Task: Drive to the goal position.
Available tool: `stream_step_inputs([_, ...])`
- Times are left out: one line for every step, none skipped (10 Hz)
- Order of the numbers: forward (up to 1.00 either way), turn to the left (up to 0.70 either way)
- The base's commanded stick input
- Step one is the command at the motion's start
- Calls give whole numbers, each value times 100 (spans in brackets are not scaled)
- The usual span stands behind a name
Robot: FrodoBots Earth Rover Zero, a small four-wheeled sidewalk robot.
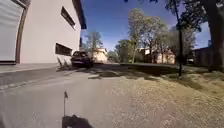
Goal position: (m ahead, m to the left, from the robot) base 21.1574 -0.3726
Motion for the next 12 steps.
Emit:
stream_step_inputs([100, 0])
stream_step_inputs([100, 0])
stream_step_inputs([100, 0])
stream_step_inputs([100, 0])
stream_step_inputs([100, 0])
stream_step_inputs([100, 0])
stream_step_inputs([100, 1])
stream_step_inputs([100, 5])
stream_step_inputs([100, 35])
stream_step_inputs([100, 3])
stream_step_inputs([100, 0])
stream_step_inputs([100, 0])
